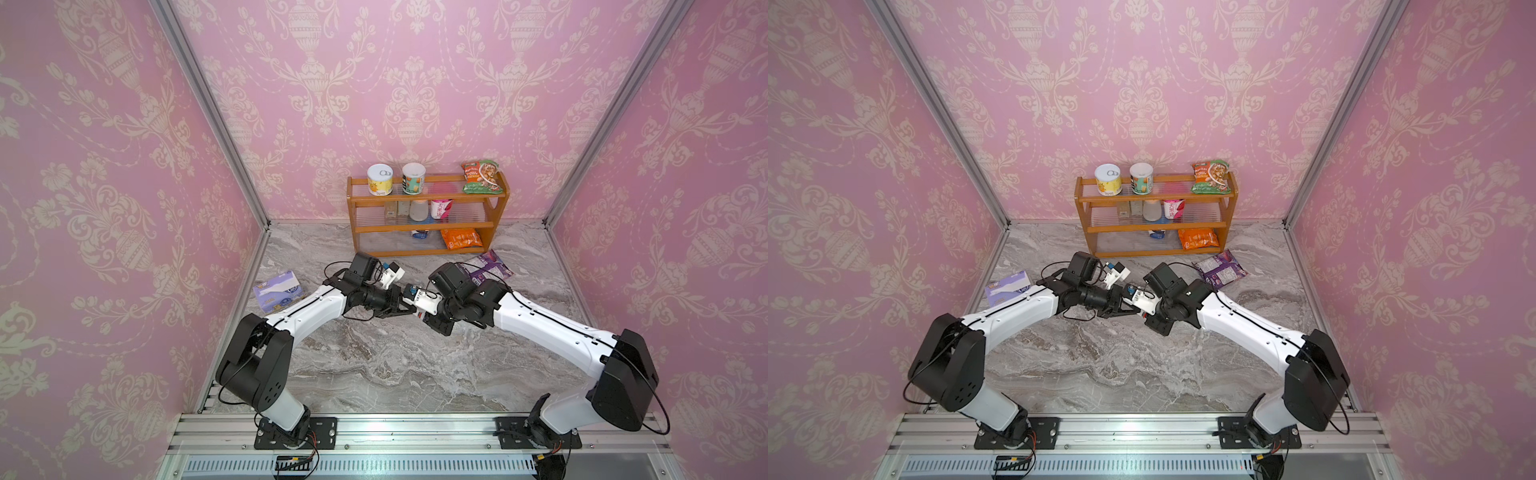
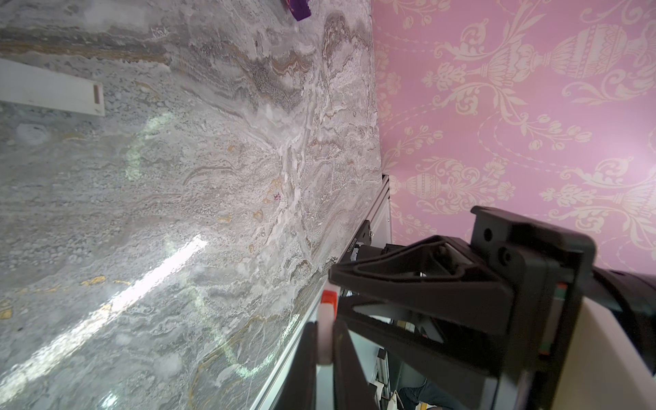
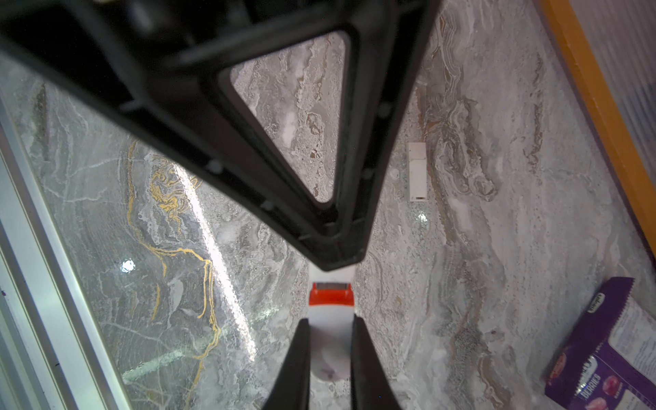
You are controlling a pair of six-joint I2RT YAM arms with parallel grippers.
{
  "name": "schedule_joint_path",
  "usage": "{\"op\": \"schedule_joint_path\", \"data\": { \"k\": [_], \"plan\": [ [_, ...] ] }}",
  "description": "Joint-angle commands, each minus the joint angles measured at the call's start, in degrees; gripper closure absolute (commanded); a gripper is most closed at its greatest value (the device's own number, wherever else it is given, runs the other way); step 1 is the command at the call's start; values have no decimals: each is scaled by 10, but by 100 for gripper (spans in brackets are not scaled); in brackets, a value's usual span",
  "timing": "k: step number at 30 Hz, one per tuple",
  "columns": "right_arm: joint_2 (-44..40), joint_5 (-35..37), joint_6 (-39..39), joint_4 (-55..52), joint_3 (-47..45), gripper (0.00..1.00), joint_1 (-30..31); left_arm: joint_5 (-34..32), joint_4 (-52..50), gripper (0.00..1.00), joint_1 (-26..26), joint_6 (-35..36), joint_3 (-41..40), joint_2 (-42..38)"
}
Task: Close the usb drive cover
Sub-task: Close the cover of the USB drive.
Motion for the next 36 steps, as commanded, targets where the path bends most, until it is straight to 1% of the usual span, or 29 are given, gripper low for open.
{"op": "schedule_joint_path", "data": {
  "k": [1, 6, 9, 10, 13, 15, 17, 20, 26, 29, 36],
  "plan": [
    [-16, -12, 1, 162, 8, 100, 14, 63, 78, 100, -28, -51, -18, 6],
    [-51, 0, 10, 240, -62, 100, 10, 73, 91, 100, -29, -54, -19, 0],
    [-75, -35, 10, 270, -93, 100, -1, 77, 95, 100, -33, -45, -21, -8],
    [-85, -49, 9, 278, -103, 100, -5, 74, 76, 100, -36, -27, -17, -9],
    [-111, -76, -6, 278, -119, 100, -16, 34, -44, 100, -54, 65, 18, -4],
    [-123, -93, -14, 272, -124, 100, -23, 26, -73, 100, -71, 89, 29, 2],
    [-136, -114, -15, 281, -134, 100, -32, 21, -60, 100, -83, 83, 29, 7],
    [-145, -115, -10, 284, -135, 100, -34, 5, -53, 100, -97, 78, 34, 17],
    [-160, -106, -17, 287, -137, 100, -35, -41, -108, 96, -116, 110, 57, 37],
    [-155, -106, -15, 294, -125, 100, -34, -44, -102, 96, -118, 96, 61, 53],
    [-132, -84, -23, 311, -109, 100, -15, 10, -40, 96, -118, 50, 61, 75]
  ]
}}
